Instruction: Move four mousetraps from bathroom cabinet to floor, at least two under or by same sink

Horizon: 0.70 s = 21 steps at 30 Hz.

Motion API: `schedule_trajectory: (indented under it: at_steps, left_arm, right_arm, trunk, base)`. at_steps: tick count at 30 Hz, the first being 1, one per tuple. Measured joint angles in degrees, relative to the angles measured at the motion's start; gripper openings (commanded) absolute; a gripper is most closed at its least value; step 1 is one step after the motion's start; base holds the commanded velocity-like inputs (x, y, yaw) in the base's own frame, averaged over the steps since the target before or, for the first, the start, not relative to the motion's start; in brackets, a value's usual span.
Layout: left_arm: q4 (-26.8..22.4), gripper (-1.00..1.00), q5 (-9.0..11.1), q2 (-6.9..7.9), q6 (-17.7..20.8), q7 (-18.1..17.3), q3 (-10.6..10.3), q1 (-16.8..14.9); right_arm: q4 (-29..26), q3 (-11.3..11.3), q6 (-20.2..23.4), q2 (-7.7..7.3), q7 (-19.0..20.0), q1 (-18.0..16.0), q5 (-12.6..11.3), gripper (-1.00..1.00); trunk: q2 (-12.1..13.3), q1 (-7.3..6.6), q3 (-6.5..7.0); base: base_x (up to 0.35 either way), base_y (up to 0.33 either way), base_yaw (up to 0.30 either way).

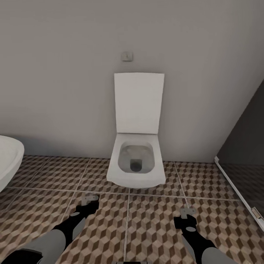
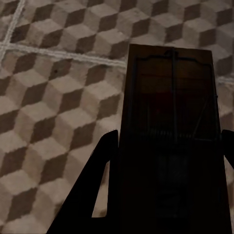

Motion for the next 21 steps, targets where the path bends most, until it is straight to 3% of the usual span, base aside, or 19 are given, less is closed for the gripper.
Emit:
schedule_trajectory:
  at_steps: [4,16,21]
  left_arm:
    - [-0.24,-1.00,-0.01,0.12,-0.02,-0.01,-0.08,0.00]
    - [-1.07,-1.00,-0.09,0.26,0.20,-0.17,-0.21,0.00]
    - [-4.69,-1.00,-0.18,0.44,0.45,-0.09,-0.22,-0.01]
  right_arm:
    - [-0.12,0.06,0.07,-0.07,0.00,-0.33,0.08,-1.00]
    - [0.65,0.11,1.25,0.01,0.43,-8.60,-0.09,-1.00]
    - [0.20,0.03,2.08,0.05,0.58,-10.22,-0.23,-1.00]
  trunk:
    - [-0.05,0.10,-0.89]
    - [-0.22,0.41,-3.54]
    - [-0.28,0.54,-4.65]
  base:
    - [0.000,0.000,0.000]
    - [0.000,0.000,0.000]
    - [0.000,0.000,0.000]
